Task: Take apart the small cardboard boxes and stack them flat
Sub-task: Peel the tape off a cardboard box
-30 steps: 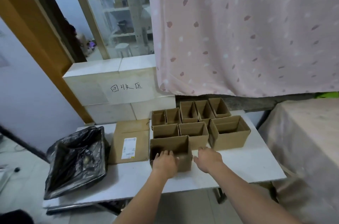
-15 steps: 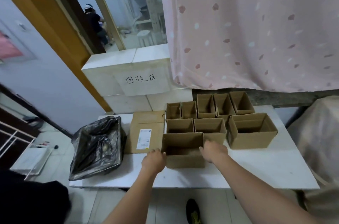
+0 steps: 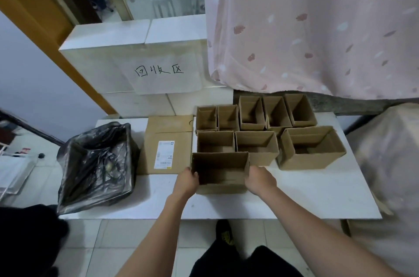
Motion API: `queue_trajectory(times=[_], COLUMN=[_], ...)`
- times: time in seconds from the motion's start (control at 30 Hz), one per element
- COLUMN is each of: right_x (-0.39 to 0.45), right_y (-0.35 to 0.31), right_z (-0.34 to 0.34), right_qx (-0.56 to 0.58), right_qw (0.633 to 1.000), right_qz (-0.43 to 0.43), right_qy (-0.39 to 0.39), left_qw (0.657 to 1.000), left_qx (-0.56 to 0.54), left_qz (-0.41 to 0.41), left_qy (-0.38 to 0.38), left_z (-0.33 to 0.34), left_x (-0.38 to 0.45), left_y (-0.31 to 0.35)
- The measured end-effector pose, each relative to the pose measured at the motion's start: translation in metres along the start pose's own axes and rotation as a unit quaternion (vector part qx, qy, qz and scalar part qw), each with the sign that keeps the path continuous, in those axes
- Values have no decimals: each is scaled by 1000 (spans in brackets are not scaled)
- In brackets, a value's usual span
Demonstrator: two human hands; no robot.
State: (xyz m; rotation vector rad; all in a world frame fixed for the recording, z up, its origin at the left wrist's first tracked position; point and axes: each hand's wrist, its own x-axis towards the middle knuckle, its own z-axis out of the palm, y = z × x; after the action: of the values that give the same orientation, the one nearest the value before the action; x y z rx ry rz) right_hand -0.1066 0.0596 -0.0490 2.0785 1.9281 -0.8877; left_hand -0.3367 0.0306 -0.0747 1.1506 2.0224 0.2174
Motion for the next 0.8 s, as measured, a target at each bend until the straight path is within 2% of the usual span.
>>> queue_trajectory(times=[0.43, 0.6, 0.8], right_x=[-9, -23, -51], right_y=[29, 66, 136], right_z=[5, -12, -44], right_qx=[57, 57, 27], right_qw=[998, 997, 993], right_qz=[10, -2, -48], right_qy=[-15, 45, 104], left_qw=[1000, 999, 996], left_qx=[2, -15, -79], left_qz=[1, 25, 14], left_qy=[21, 38, 48], left_z=[23, 45, 106], left_x=[-20, -48, -91], left_y=[3, 31, 75])
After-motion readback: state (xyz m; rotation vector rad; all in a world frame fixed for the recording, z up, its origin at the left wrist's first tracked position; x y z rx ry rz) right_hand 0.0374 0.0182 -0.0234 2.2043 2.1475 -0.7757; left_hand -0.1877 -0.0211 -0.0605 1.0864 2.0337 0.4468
